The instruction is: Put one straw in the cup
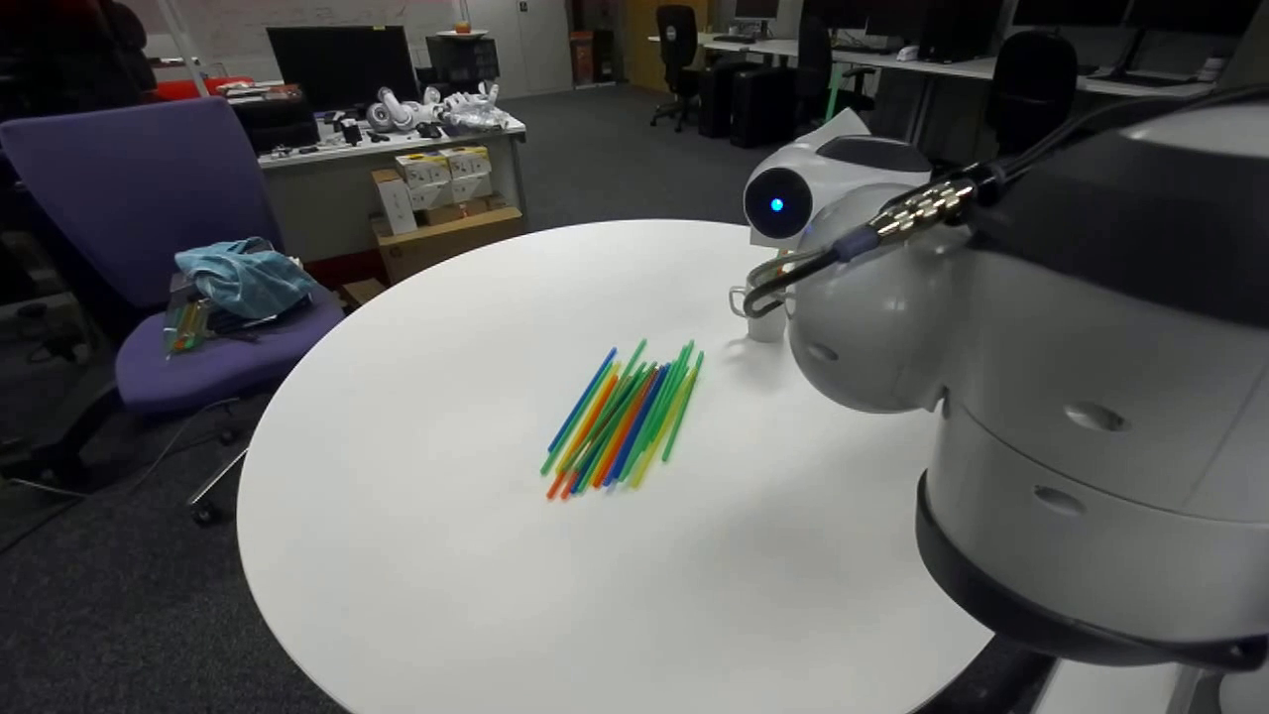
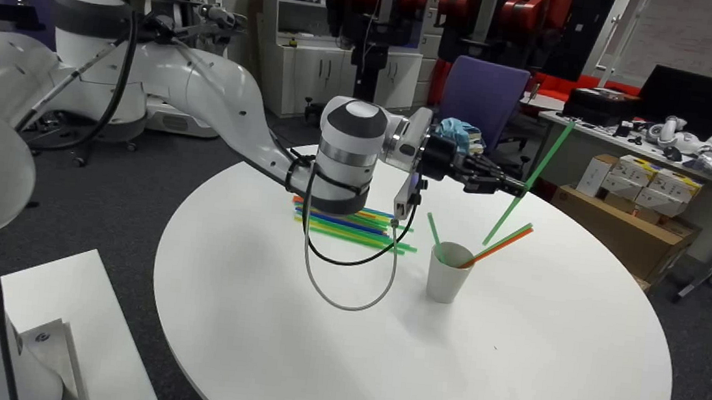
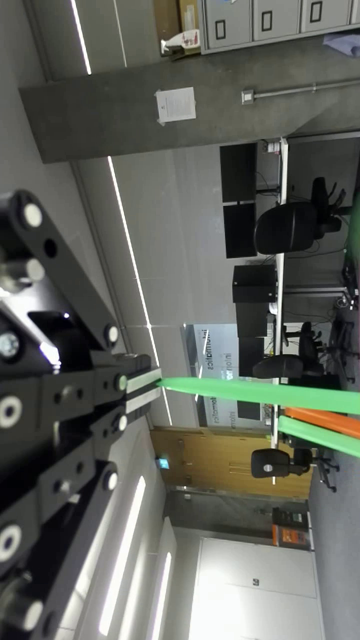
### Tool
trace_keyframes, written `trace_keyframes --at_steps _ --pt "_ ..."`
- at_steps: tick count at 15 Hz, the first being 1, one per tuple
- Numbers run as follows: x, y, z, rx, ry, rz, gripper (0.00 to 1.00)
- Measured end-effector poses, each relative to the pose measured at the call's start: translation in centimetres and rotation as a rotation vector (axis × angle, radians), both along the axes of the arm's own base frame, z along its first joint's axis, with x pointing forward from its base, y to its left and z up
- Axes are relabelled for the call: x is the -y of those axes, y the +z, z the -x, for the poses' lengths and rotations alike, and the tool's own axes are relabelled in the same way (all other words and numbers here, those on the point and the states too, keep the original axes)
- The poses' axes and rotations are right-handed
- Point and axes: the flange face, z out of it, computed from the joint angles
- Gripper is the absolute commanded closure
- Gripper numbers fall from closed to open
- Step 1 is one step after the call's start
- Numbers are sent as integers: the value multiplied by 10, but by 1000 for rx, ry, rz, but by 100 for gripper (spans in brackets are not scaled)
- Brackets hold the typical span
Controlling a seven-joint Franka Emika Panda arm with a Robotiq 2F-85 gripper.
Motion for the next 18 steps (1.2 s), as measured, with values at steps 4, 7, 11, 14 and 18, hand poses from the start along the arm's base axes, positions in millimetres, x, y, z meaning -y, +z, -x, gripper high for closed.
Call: trace_keyframes --at_steps 4,7,11,14,18 --pt "-8 5 -4 54 10 -17 100" --pt "-13 0 -5 69 15 -27 100" --pt "-19 -13 -5 62 23 -39 100" --pt "-22 -23 -4 51 26 -48 100" --pt "-26 -33 -3 34 32 -53 100"
